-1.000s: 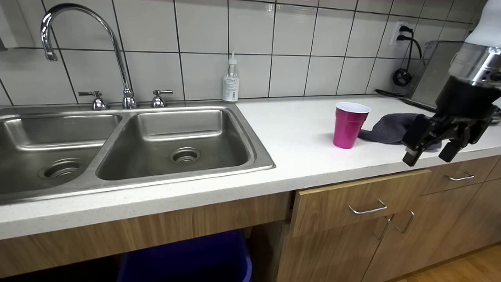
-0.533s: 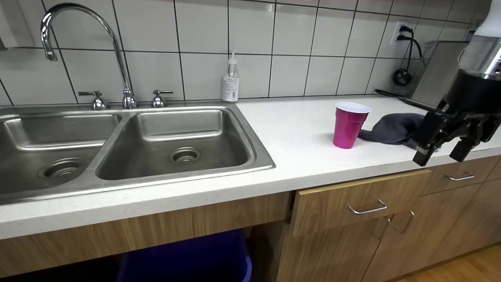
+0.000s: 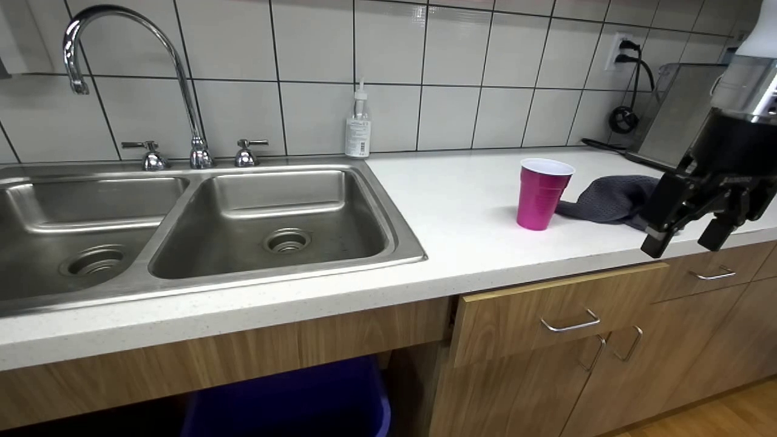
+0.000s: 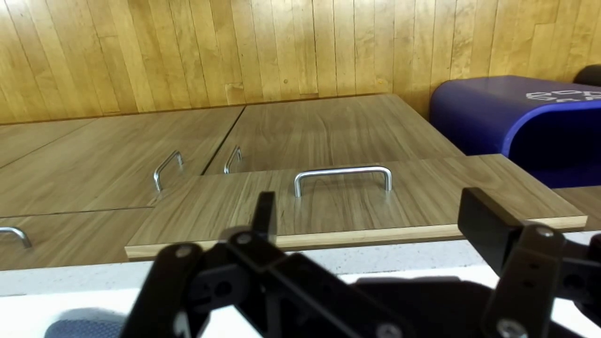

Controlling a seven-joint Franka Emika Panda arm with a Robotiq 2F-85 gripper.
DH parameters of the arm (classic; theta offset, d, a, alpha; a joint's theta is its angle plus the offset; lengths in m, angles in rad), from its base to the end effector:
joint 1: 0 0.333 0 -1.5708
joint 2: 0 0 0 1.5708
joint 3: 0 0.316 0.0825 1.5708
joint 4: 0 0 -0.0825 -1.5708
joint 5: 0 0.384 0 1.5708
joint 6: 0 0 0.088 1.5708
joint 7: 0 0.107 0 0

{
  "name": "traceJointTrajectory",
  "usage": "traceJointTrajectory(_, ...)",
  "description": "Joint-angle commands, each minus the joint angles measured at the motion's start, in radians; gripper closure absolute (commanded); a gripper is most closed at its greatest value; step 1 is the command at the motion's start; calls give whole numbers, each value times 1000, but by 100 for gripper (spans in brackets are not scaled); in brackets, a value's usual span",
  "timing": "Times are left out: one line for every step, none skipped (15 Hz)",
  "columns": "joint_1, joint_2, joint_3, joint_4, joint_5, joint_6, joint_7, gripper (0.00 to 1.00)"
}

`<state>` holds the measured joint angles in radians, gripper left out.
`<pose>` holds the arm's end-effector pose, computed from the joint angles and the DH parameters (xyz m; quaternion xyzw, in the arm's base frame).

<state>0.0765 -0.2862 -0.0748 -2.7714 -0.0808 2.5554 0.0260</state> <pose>0.3849 0.0036 0.3047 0.9991 0.0219 0.0352 0.0124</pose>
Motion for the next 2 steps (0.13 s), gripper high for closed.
traceJointTrajectory(-28,0,31,0,16,-1,-11,0)
traceJointTrajectory(-28,0,31,0,16,-1,-11,0)
